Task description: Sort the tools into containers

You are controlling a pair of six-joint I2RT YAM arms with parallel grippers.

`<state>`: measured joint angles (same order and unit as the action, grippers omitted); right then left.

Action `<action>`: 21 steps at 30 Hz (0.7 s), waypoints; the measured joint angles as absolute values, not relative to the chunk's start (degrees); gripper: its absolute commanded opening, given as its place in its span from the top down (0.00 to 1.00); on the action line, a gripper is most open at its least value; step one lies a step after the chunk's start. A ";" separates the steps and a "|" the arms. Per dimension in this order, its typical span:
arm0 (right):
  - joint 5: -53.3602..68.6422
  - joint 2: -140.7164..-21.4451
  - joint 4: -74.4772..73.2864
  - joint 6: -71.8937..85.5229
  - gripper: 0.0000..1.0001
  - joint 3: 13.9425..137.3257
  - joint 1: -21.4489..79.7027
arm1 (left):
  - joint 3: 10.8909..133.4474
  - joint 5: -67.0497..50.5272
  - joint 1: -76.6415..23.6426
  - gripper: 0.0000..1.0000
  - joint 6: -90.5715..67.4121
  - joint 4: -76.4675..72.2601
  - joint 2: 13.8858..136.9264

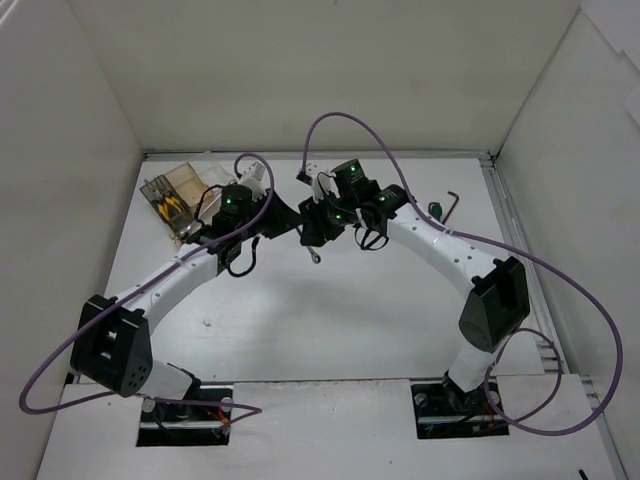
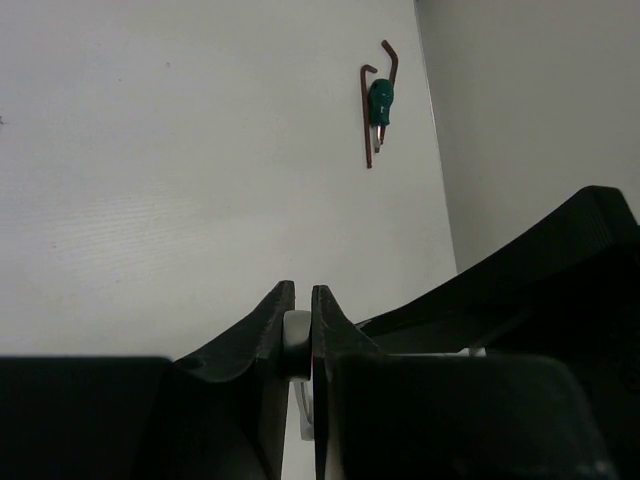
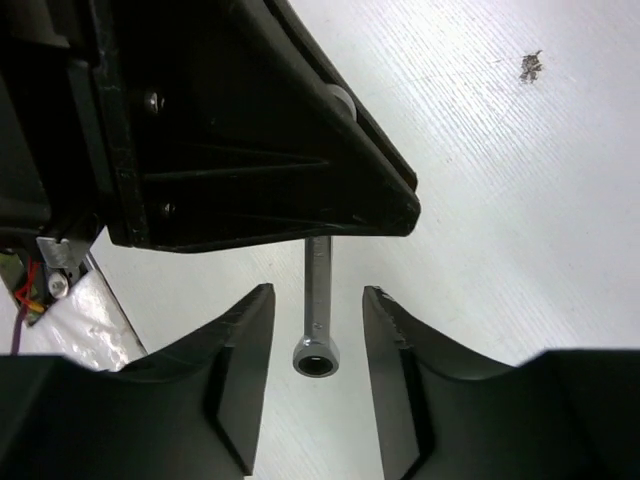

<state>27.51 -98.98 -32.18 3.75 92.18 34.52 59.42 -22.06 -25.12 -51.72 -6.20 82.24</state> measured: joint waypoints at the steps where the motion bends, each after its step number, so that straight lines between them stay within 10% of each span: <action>1: 27.20 -98.61 -32.01 3.53 0.55 91.98 34.52 | 59.42 -21.98 -25.12 1.00 -50.98 -5.93 82.04; 21: 20.56 -79.07 -31.64 5.08 0.43 71.11 28.38 | 74.50 -2.50 -9.50 1.00 0.82 3.77 81.25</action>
